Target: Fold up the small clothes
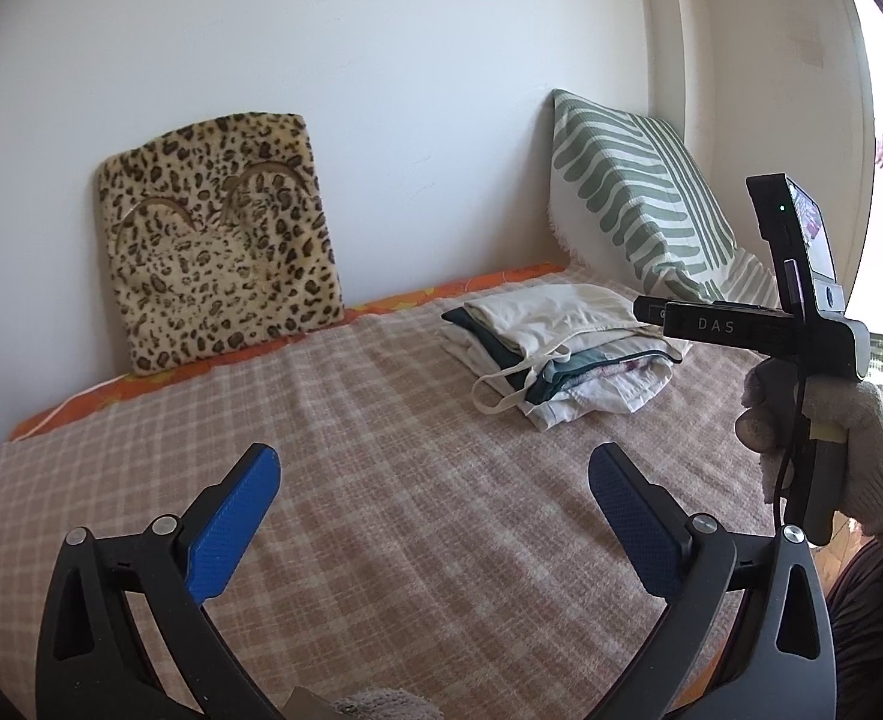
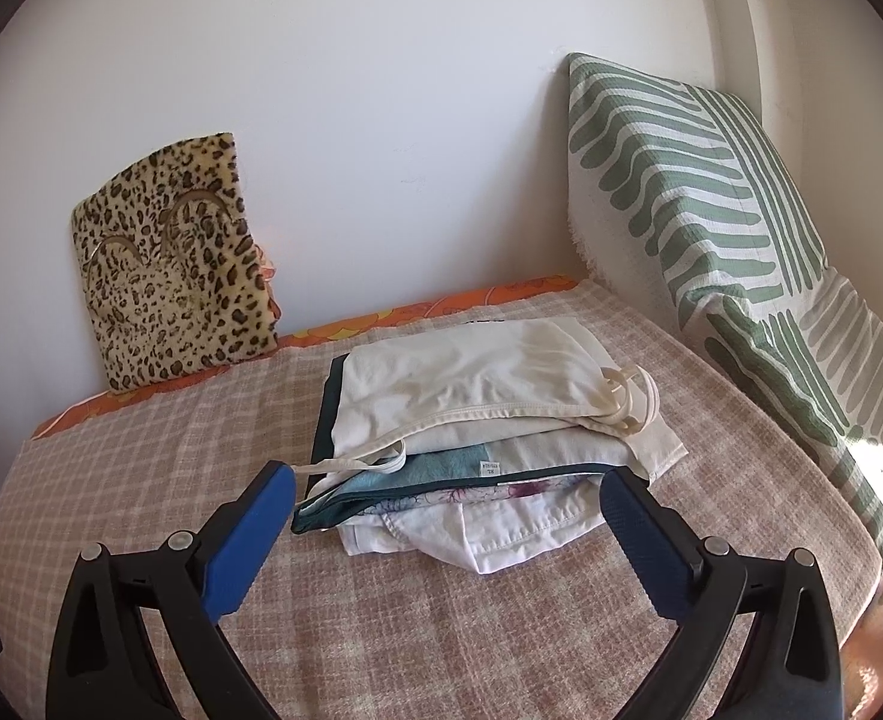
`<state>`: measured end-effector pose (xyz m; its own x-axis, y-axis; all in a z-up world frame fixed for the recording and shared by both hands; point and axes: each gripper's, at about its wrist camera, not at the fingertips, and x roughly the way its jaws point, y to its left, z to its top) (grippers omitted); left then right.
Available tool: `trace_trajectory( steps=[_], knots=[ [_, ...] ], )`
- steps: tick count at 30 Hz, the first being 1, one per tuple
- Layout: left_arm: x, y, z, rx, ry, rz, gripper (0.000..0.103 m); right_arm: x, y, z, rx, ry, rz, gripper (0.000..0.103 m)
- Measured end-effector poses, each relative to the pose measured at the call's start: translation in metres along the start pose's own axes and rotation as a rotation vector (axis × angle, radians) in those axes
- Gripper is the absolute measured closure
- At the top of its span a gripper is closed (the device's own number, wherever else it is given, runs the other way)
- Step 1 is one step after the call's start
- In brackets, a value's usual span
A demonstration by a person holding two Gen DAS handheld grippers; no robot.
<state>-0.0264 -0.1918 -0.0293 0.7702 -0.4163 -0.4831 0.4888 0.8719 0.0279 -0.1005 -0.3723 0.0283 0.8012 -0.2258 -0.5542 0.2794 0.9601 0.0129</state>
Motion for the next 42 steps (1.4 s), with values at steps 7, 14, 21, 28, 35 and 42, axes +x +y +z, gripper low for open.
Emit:
trace_trajectory(
  steps=[7, 14, 21, 28, 35, 42],
  knots=[
    [0.0008, 0.0042, -0.0030, -0.010, 0.011, 0.004, 0.001, 0.0039, -0.0062, 0.0007, 0.029, 0.005, -0.003, 0.000],
    [-0.0013, 0.0043, -0.0026, -0.005, 0.006, 0.001, 0.001, 0.0040, -0.0042, 0.0009, 0.020, 0.003, 0.001, 0.000],
    [-0.0025, 0.0026, -0.0025, -0.008, 0.006, -0.001, 0.001, 0.0060, -0.0027, 0.0023, 0.014, 0.006, 0.005, 0.000],
    [-0.0035, 0.0026, -0.0023, -0.008, 0.003, 0.001, 0.001, 0.0074, -0.0031, 0.0029, 0.014, 0.006, 0.012, 0.000],
    [-0.0053, 0.0028, -0.0006, -0.009, 0.002, -0.002, 0.001, 0.0062, 0.0002, 0.0020, 0.016, 0.005, 0.009, 0.000],
    [-0.0056, 0.0020, 0.0009, -0.009, 0.004, -0.002, 0.001, 0.0063, -0.0004, 0.0024, 0.017, 0.005, 0.010, 0.000]
  ],
)
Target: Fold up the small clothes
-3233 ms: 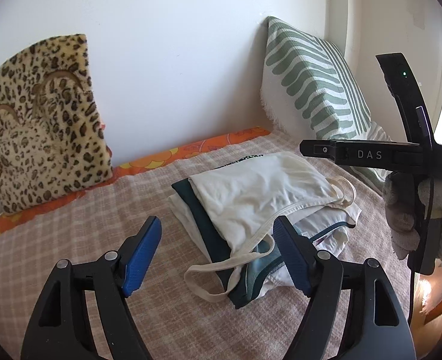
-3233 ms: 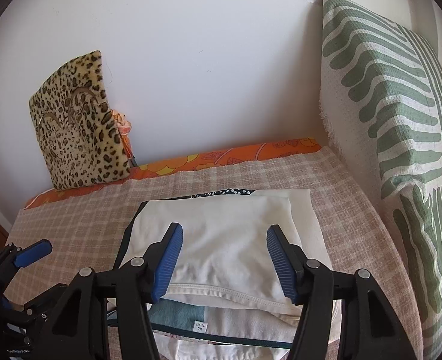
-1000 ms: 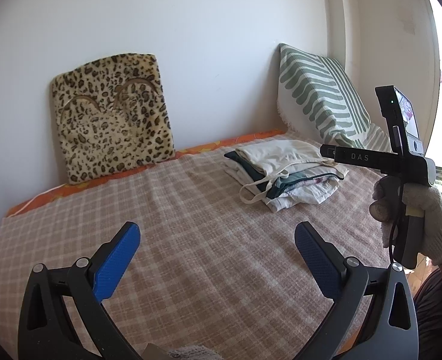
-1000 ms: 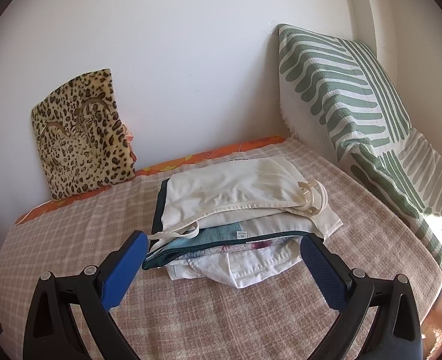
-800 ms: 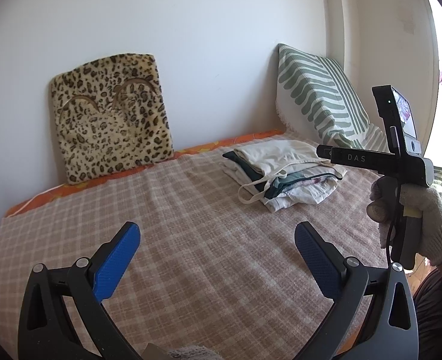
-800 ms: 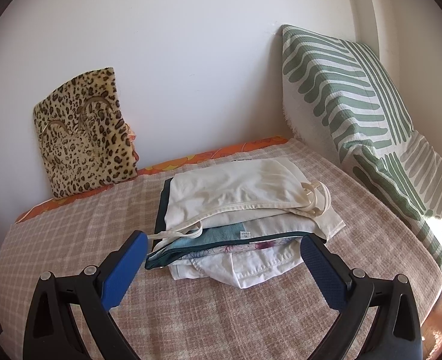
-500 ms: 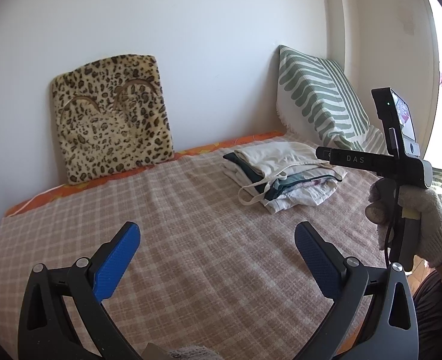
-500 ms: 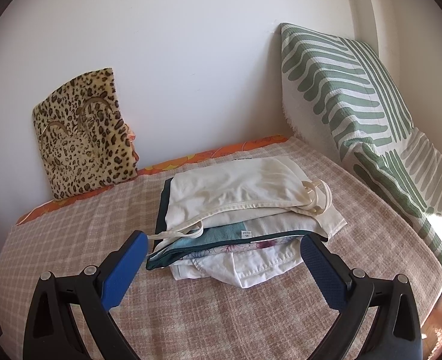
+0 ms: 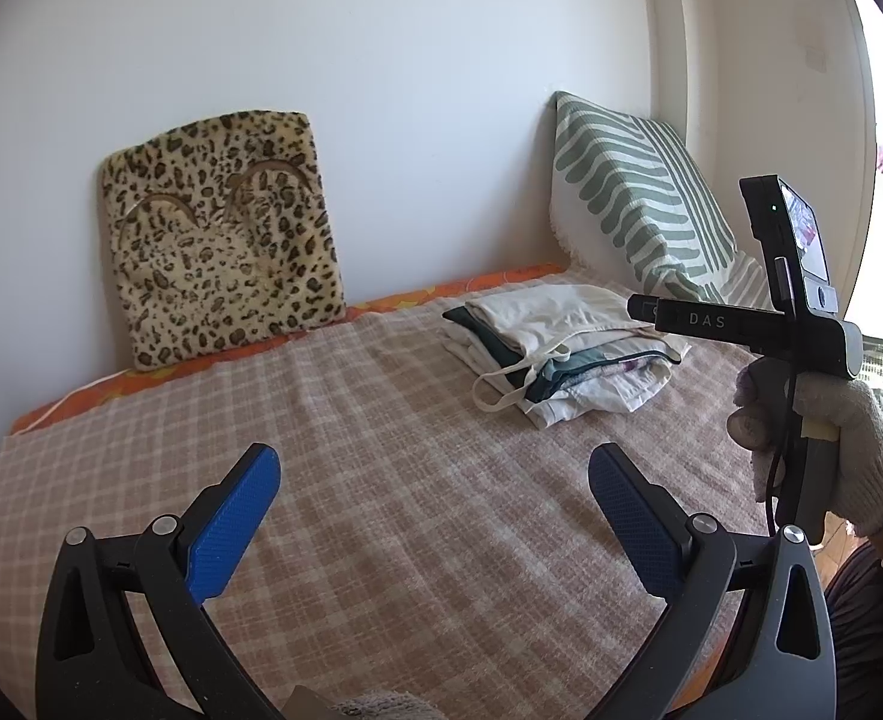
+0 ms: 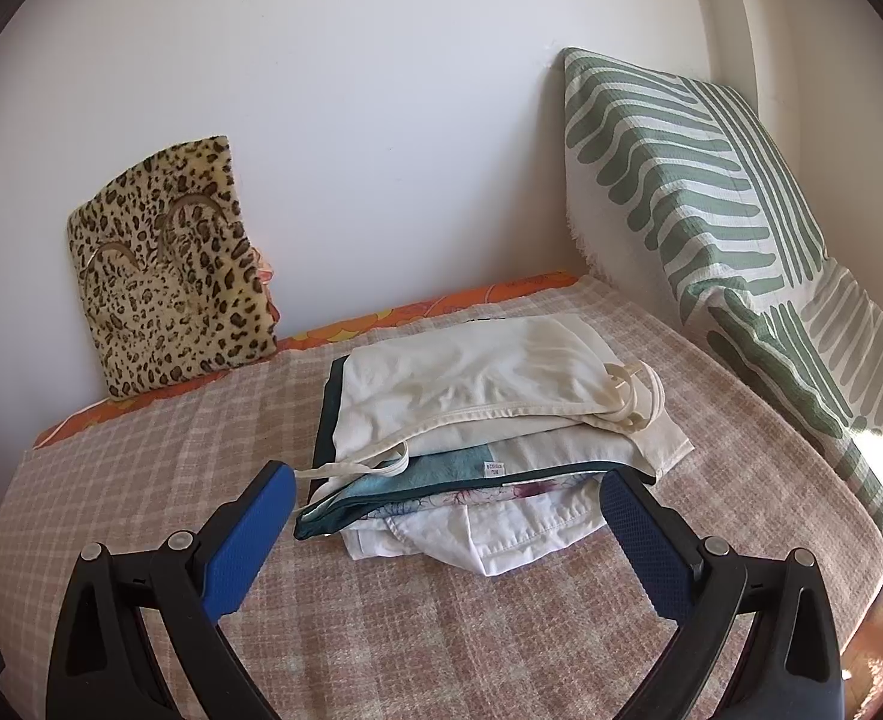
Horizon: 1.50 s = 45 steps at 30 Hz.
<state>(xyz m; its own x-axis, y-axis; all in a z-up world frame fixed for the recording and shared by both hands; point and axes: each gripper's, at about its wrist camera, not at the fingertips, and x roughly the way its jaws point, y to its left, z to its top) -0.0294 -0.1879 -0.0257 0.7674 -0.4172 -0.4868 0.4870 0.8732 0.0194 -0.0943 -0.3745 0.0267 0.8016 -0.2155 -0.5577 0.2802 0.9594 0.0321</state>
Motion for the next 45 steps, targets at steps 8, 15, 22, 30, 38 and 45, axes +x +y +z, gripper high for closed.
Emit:
trace_trajectory(
  steps=[8, 15, 22, 30, 38, 45],
  knots=[
    [-0.0002, -0.0005, 0.0005, 0.002, 0.000, -0.002, 0.001, -0.0023, 0.0003, -0.0026, 0.000, 0.001, 0.000, 0.000],
    [-0.0002, -0.0005, 0.0000, 0.003, 0.001, -0.002, 0.001, -0.0031, 0.0003, -0.0032, 0.004, 0.002, 0.003, 0.000],
    [-0.0007, -0.0026, 0.0014, 0.003, 0.001, -0.005, 0.001, -0.0023, 0.0002, -0.0027, 0.008, 0.003, 0.004, 0.000],
    [-0.0016, -0.0035, 0.0019, 0.006, 0.000, -0.003, 0.001, -0.0031, 0.0015, -0.0034, 0.006, 0.003, 0.006, 0.000],
    [-0.0014, -0.0038, 0.0020, 0.006, 0.003, -0.005, 0.001, -0.0031, 0.0020, -0.0037, 0.007, 0.004, 0.006, 0.000],
    [-0.0009, -0.0030, 0.0017, 0.005, 0.000, 0.000, 0.001, -0.0035, 0.0021, -0.0039, 0.007, 0.004, 0.006, 0.000]
  ],
)
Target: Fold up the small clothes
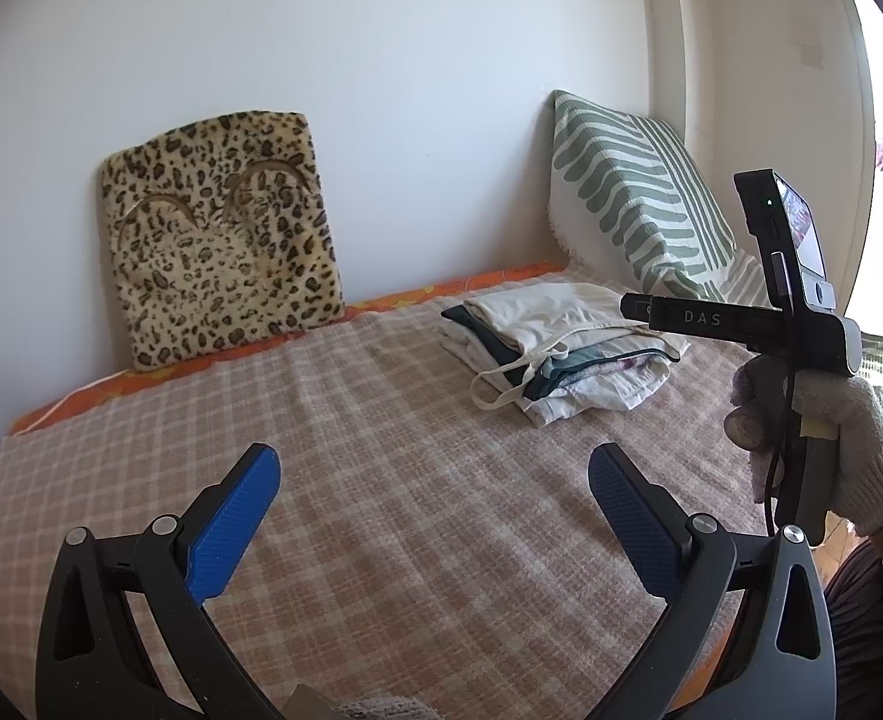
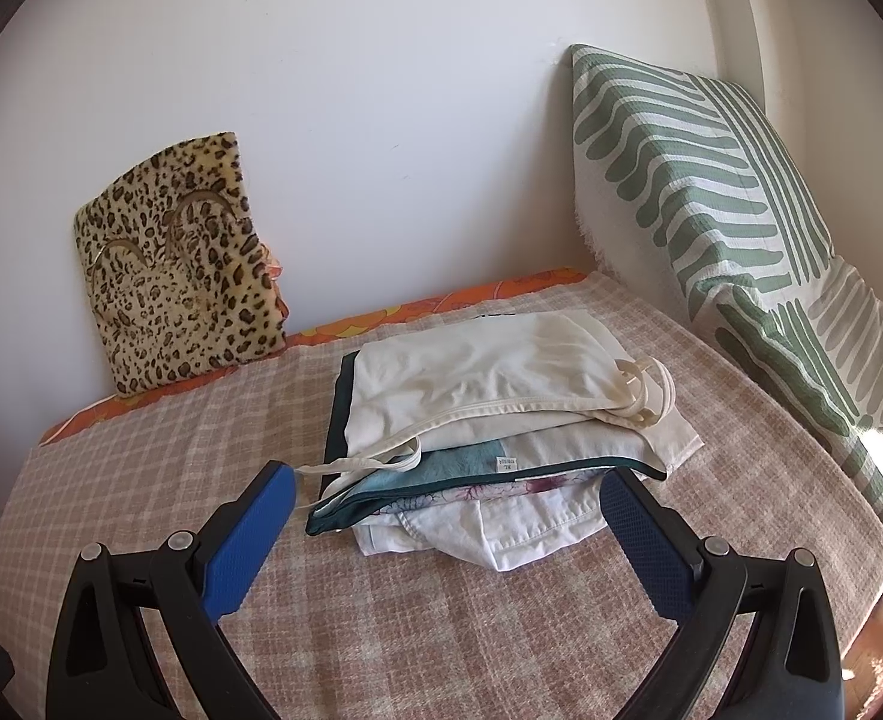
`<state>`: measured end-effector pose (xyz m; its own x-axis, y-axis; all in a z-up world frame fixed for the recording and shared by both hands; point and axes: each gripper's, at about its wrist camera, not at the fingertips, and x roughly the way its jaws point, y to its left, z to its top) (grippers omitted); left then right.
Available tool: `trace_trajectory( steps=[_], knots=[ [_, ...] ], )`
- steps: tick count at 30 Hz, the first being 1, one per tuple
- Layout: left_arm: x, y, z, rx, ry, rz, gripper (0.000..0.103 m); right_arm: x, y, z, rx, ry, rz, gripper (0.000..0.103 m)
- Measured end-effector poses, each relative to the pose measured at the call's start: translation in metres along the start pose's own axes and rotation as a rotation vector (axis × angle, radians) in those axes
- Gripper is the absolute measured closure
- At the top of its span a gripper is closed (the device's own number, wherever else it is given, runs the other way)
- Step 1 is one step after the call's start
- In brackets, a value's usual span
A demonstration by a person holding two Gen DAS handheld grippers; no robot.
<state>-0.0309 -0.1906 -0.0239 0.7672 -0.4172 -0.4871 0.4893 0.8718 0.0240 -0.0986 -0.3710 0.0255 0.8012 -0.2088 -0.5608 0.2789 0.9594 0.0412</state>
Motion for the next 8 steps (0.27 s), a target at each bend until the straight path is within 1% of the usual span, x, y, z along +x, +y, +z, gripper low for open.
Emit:
trace_trajectory(
  steps=[3, 8],
  knots=[
    [-0.0003, 0.0001, -0.0008, 0.001, -0.007, 0.003, 0.001, -0.0005, 0.0003, -0.0004, 0.000, 0.000, -0.002, 0.000],
    [0.0006, 0.0012, -0.0019, -0.002, 0.007, -0.005, 0.001, -0.0007, 0.0004, -0.0005, 0.001, -0.001, -0.003, 0.000]
  ],
)
